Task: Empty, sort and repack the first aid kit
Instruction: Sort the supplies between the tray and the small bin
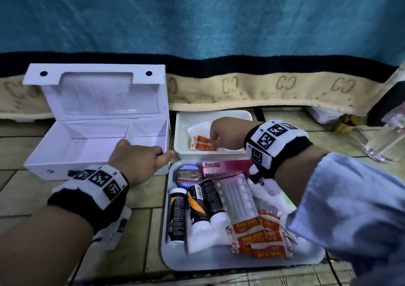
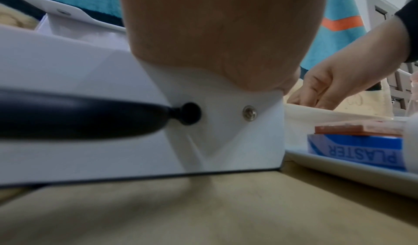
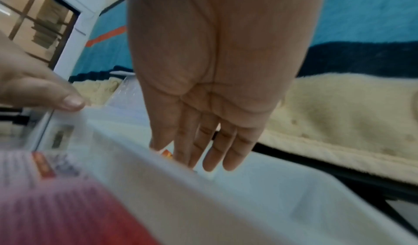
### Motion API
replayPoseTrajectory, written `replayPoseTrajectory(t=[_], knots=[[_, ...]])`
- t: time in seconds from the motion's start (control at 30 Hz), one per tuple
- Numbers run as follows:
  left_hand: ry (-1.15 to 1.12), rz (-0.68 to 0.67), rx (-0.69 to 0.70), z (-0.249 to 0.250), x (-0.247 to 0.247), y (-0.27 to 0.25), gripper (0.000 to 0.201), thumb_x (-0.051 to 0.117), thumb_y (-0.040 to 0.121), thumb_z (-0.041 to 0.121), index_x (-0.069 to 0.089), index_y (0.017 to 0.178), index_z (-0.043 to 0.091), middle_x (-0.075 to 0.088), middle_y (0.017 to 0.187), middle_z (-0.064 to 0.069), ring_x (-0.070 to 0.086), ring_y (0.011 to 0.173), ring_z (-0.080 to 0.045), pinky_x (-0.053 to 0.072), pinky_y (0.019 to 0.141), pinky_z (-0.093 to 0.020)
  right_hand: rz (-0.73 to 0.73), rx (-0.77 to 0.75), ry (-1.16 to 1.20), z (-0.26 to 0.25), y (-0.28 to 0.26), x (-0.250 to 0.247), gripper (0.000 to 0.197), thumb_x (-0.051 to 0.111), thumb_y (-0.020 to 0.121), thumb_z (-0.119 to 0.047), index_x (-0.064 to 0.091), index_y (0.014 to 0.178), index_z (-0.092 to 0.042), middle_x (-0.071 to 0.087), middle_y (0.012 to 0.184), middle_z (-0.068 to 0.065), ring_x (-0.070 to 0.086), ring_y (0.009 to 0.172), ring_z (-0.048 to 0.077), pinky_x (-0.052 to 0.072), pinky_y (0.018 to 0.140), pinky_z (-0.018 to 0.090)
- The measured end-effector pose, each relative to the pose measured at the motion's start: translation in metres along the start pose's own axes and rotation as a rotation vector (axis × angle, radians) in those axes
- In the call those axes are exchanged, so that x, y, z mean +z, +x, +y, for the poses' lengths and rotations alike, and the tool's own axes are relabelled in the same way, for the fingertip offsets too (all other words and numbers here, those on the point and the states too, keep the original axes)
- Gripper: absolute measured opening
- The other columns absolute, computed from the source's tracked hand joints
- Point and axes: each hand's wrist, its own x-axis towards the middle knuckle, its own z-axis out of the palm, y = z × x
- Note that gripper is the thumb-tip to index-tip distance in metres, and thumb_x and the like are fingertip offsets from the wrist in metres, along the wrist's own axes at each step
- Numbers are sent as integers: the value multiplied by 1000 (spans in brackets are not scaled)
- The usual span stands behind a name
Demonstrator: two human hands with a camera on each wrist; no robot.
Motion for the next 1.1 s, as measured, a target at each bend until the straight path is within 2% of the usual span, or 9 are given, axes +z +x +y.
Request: replayPoseTrajectory(t=[0.1, 0.2, 0.3, 0.37, 0.47, 0.63, 0.83, 0.97, 1.1], knots=[[-56, 2, -12, 0, -2, 0, 41, 11, 100, 40, 37, 132, 38, 55, 87, 12, 55, 80, -14, 21, 74, -32, 69, -6, 34, 6, -21, -15, 35, 53, 91, -33, 70, 93, -3, 68, 99, 14, 62, 89, 30, 49, 80, 38], [2, -17, 20, 2, -2, -1, 40, 11, 101, 37, 29, 137, 41, 46, 85, 15, 54, 82, -13, 21, 74, -31, 140, -34, 132, 15, -61, -32, 37, 56, 87, -41, 67, 81, -6, 66, 90, 18, 60, 76, 30, 51, 74, 40], [-24, -15, 8, 0, -5, -1, 43, 10, 99, 39, 34, 134, 39, 55, 88, 13, 53, 79, -13, 20, 73, -32, 156, 8, 216, 27, -112, -38, 59, 50, 69, -65, 69, 74, -9, 62, 74, 21, 51, 59, 30, 49, 63, 43], [33, -25, 7, 1, -5, -2, 45, 10, 100, 32, 20, 144, 38, 54, 102, 12, 54, 86, -13, 21, 73, -32, 122, 109, 206, 37, -145, -31, 66, 46, 64, -72, 72, 80, -14, 68, 78, 14, 61, 66, 30, 51, 68, 42], [104, -22, 25, 3, -5, -2, 50, 13, 101, 25, 0, 148, 37, 45, 102, 11, 53, 93, -13, 24, 72, -30, 46, 215, 381, 46, -184, -8, 68, 47, 54, -79, 75, 77, -22, 73, 83, 3, 68, 79, 21, 54, 80, 43], [-13, -41, -20, 1, -2, 0, 43, 10, 101, 34, 16, 142, 45, 39, 74, 15, 46, 78, -9, 25, 76, -30, -126, 203, 631, 51, -206, 36, 81, 54, 41, -90, 75, 75, -19, 72, 88, 6, 63, 71, 11, 52, 75, 31], [4, -31, -49, 0, 1, 1, 40, 15, 102, 35, 21, 140, 46, 30, 66, 20, 44, 77, -7, 31, 83, -29, -177, 170, 550, 36, -189, 61, 45, 64, 80, -50, 64, 74, -5, 64, 89, 21, 48, 65, 12, 39, 65, 29], [-18, -39, -42, 1, -1, 0, 40, 14, 102, 36, 22, 140, 47, 30, 65, 21, 45, 78, -7, 28, 85, -29, -232, 196, 402, 28, -185, 44, 35, 61, 84, -46, 68, 75, -13, 58, 63, 1, 46, 56, 11, 39, 58, 26], [-29, -49, -20, -1, 1, 2, 42, 13, 102, 35, 16, 143, 46, 36, 74, 19, 49, 84, -8, 26, 85, -31, -2, 212, 223, 13, -164, 2, 27, 58, 87, -45, 71, 80, -23, 70, 81, -2, 62, 71, 15, 46, 61, 27]])
